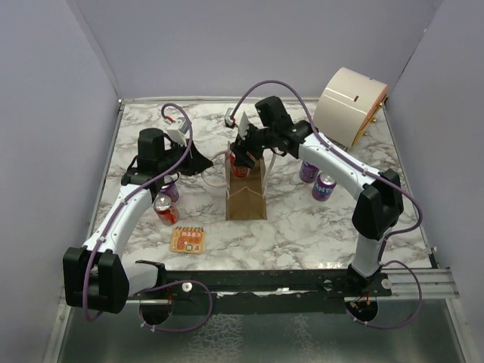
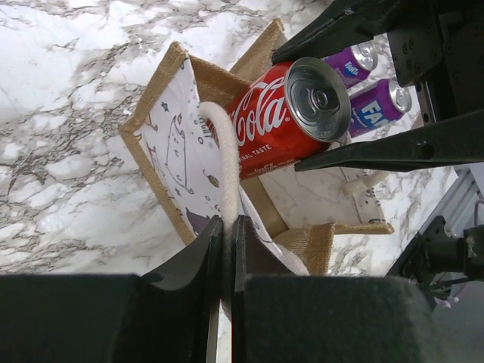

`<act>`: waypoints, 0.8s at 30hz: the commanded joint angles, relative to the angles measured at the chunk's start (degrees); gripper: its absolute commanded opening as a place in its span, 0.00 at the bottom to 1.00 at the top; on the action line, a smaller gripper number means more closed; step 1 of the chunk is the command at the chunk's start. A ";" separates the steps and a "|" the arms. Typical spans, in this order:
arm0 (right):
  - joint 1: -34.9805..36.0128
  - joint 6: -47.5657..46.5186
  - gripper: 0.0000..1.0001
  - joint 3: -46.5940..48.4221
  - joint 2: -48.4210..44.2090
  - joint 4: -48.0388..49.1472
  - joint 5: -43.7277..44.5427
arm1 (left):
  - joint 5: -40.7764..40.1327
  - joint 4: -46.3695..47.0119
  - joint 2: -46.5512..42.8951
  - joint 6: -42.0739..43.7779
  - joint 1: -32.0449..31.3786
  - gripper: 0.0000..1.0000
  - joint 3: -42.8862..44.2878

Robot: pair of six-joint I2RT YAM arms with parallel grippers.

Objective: Place the beverage into the canvas bag

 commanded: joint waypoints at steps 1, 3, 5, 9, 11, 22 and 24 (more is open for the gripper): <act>0.18 -2.35 0.01 2.91 0.58 5.38 1.19 | -3.28 -0.33 -1.17 2.88 0.16 0.00 -1.15; 0.15 -2.61 0.01 2.42 1.19 5.87 1.32 | -3.77 -0.36 -0.93 3.14 0.21 0.00 -1.54; 0.19 -2.78 0.01 1.84 1.67 6.62 1.60 | -4.65 -0.78 -0.69 3.63 0.21 0.00 -1.86; 0.17 -2.74 0.01 -0.37 1.78 9.32 3.00 | -7.51 -1.20 -0.80 4.30 0.21 0.00 -2.30; 0.19 -2.27 0.01 -1.49 1.83 10.54 3.44 | -7.70 -1.22 -0.81 4.36 0.21 0.00 -2.50; 0.19 -0.65 0.01 -6.32 1.98 16.95 8.15 | -6.75 -1.11 -1.44 5.09 0.16 0.00 -3.13; 0.11 -0.31 0.01 -6.70 2.33 17.63 8.92 | -6.65 -1.03 -1.79 5.41 0.21 0.00 -3.37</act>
